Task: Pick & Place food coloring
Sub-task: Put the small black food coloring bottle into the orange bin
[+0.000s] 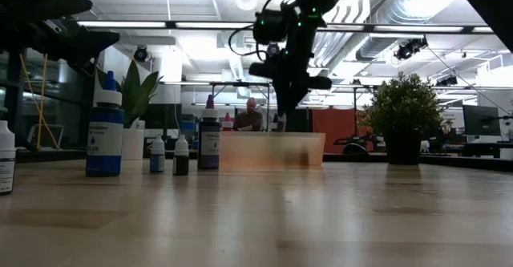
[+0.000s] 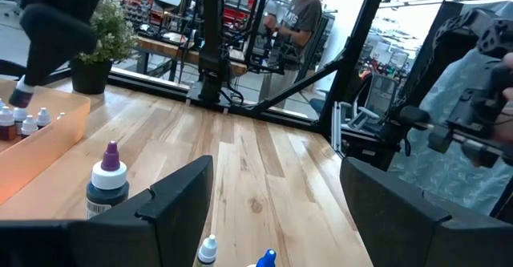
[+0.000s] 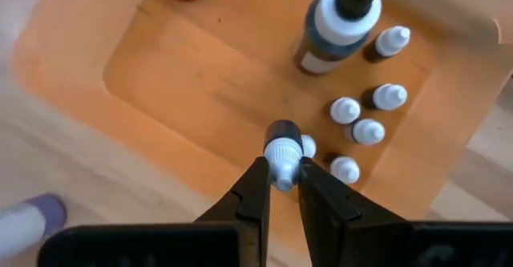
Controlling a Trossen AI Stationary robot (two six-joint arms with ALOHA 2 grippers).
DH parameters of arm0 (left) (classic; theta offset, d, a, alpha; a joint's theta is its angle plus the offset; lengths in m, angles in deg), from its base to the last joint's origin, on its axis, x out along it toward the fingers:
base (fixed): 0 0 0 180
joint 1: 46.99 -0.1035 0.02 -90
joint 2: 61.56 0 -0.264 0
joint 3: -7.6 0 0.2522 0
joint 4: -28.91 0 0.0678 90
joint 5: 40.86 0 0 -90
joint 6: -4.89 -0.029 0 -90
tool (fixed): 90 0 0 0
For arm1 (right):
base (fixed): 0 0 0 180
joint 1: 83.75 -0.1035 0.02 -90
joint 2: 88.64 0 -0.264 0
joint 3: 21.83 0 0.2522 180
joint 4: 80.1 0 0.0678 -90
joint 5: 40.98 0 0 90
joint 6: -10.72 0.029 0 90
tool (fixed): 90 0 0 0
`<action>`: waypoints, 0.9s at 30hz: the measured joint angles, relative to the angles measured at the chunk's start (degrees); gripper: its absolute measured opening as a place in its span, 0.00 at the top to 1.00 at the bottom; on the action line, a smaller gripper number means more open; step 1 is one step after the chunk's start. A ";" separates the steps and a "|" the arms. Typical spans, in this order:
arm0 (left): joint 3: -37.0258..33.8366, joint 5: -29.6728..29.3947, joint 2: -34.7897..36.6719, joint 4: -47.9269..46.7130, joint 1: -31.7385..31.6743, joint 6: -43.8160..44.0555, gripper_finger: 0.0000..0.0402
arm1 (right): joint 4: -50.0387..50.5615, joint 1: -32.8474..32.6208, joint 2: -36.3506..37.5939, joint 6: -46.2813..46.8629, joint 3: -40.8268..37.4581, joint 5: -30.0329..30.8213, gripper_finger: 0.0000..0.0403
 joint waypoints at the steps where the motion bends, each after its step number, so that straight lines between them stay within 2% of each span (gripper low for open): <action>1: 0.00 0.00 0.00 0.00 -0.01 0.00 0.32 | -0.30 0.28 -0.37 -0.31 0.00 0.05 0.89; 11: 0.00 0.00 0.00 0.00 0.00 0.00 0.32 | -3.43 1.86 -3.89 -2.58 0.00 -2.39 0.88; 27: 0.00 0.00 0.02 0.00 0.00 0.00 0.32 | -3.84 4.13 -6.67 -6.45 -0.52 -1.61 0.88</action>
